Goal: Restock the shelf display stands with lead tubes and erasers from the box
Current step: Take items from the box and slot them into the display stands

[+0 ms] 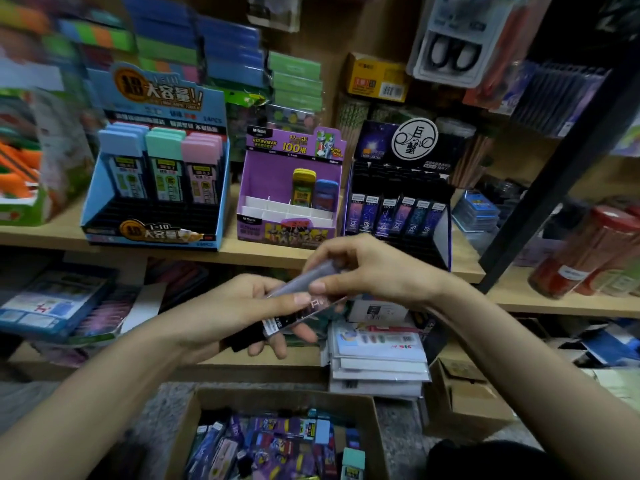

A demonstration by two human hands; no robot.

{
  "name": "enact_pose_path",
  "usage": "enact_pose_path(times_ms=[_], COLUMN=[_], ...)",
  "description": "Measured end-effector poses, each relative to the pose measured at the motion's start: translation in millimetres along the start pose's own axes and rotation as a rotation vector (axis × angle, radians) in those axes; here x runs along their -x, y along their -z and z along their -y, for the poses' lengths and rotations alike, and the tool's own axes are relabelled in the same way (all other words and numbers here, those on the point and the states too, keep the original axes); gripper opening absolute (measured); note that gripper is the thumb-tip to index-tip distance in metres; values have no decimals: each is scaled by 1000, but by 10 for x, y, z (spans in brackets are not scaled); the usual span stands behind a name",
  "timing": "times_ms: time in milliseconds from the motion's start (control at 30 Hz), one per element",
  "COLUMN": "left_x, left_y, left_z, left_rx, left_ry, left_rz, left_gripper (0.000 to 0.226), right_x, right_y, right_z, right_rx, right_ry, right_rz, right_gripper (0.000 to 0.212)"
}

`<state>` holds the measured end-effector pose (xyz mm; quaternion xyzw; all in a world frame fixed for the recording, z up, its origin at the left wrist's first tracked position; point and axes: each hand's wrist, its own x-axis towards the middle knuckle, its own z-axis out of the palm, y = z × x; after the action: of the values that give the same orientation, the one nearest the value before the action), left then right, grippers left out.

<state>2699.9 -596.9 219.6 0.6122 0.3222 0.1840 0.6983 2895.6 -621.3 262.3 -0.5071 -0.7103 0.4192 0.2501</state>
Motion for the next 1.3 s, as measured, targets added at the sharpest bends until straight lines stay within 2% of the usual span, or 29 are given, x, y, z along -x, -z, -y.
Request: enact_pose_path(times_ms=[100, 233, 300, 367, 467, 533, 700, 800, 867, 933, 1033, 1100, 1167, 1233, 1300], left_x=[39, -4, -60, -116, -172, -204, -212, -177, -145, -119, -109, -130, -177, -237, -307], left_y=[45, 81, 15, -93, -242, -296, -182, -131, -134, -158, -218, -256, -282, -305, -313], left_z=[-50, -53, 4, 73, 135, 133, 78, 19, -20, -41, -40, -33, -22, -11, 12], left_rx=[66, 406, 517, 628, 628, 641, 786, 757, 668, 574, 516, 503, 522, 515, 390], left_ry=[-40, -157, -212, -251, -246, -265, -265, -257, -235, -210, -202, -204, -209, -201, -186], left_rz=[-53, -370, -459, -489, -448, -400, -495, -430, -333, -201, -65, -32, -12, -8, -85], left_gripper=[47, 37, 26, 31, 43, 44, 29, 26, 30, 36, 37, 35, 34, 37, 39], right_x=[40, 69, 70, 48, 4, -2, 41, 49, 34, 27, 54, 73, 86, 94, 103], right_y=[0, -72, -247, -443, -660, -790, -997, -901, -736, -529, -341, -313, -310, -245, -87], right_z=[-26, -58, -97, -131, -143, -140, -129, -56, -8, 35, 57, 20, -38, -75, -114], right_rx=[-43, -324, -404, -421, -430, -323, -174, -61, -62, -126, -523, -694, -787, -836, -739], right_ry=[19, 18, 10, 7, 61, 125, 195, 220, 211, 128, -35, -46, -23, -35, -55], right_rz=[-93, -460, -618, -733, -841, -817, -674, -692, -768, -761, -413, -279, -259, -291, -405], right_gripper=[10, 6, 6, 6, 9, 8, 11, 18, 8, 9, 17, 12, 8, 13, 16])
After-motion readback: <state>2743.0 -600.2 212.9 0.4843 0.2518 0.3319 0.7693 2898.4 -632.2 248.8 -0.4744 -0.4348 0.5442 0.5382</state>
